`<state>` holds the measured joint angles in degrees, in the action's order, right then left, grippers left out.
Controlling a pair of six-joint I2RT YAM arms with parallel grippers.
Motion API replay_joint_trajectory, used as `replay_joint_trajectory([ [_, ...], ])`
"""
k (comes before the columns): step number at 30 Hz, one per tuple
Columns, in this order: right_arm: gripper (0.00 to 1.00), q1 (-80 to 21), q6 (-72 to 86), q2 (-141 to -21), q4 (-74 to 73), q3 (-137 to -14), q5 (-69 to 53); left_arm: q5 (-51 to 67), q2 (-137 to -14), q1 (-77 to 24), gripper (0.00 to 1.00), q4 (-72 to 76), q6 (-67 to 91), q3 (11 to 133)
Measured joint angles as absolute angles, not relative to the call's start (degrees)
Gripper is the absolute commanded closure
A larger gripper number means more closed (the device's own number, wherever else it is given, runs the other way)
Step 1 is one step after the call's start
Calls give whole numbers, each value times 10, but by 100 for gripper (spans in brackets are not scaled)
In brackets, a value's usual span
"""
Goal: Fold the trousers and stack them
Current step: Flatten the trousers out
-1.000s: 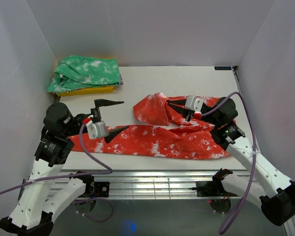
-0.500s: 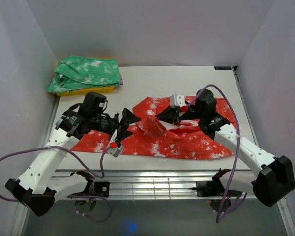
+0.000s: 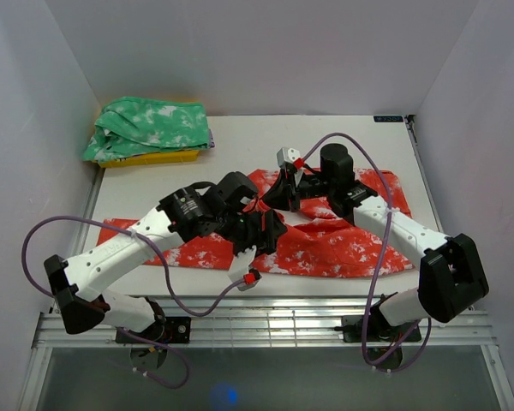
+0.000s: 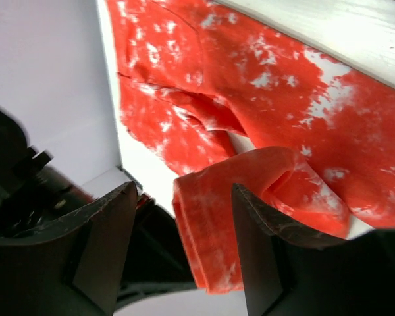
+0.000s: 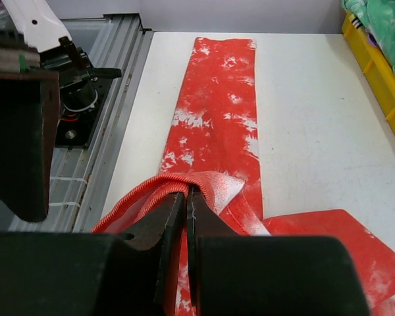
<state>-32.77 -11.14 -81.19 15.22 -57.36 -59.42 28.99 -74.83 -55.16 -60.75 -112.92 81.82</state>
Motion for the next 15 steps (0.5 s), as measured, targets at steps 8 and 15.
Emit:
replay_joint_trajectory([
  [8, 92, -331, -81, -814, 156, -575, -608, 198, -792, -579, 35, -607, -1102, 820],
  [15, 92, -347, -84, -809, 144, -575, -605, 159, -792, -579, 30, -597, -1095, 820],
])
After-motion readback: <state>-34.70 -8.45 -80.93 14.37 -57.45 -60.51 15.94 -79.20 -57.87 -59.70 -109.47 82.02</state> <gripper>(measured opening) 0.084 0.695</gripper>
